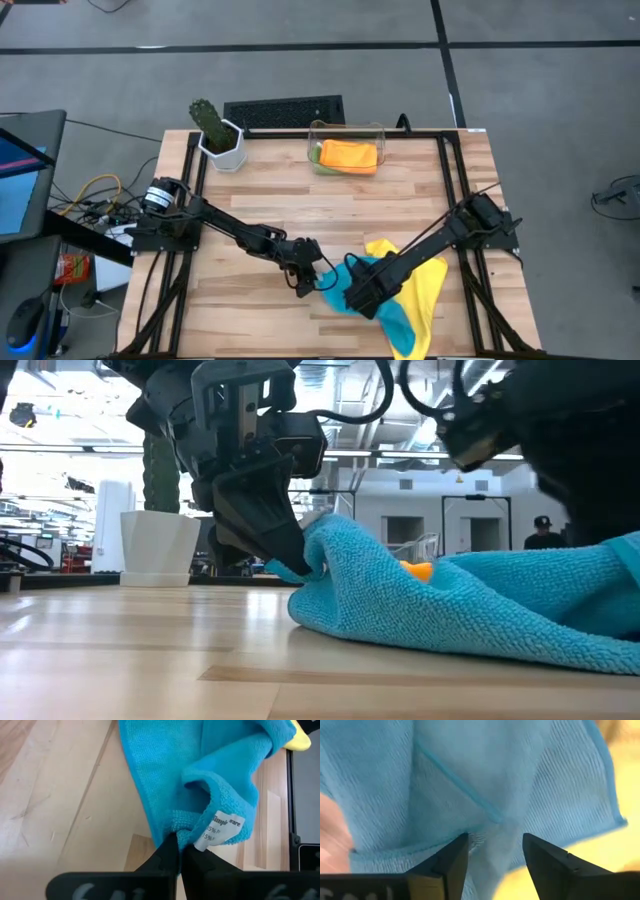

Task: Fold microfiber towels
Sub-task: Fold the blue towel

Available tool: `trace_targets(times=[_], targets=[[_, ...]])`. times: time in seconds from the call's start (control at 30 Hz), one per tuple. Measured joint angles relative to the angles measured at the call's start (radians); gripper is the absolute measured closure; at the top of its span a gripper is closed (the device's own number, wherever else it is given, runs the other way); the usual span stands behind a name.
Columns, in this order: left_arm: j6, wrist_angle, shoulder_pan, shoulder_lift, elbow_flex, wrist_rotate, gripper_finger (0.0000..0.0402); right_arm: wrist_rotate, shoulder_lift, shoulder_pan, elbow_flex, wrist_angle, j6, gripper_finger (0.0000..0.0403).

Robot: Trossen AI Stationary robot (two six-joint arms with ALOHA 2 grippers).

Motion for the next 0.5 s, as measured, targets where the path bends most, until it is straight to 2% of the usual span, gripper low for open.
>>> trace_targets(times=[0.3,0.4,0.5], targets=[[0.017,0.000,0.000,0.000,0.000,0.000,0.0401,-0.013,-0.069,0.043,0.000,-0.133,0.154,0.0202],[0.019,0.000,0.000,0.000,0.000,-0.001,0.0401,0.003,-0.111,0.043,-0.001,-0.080,0.224,0.0200],[0.022,0.001,0.000,0.000,0.000,-0.006,0.0401,0.013,-0.126,0.033,0.001,0.057,0.258,0.0198]])
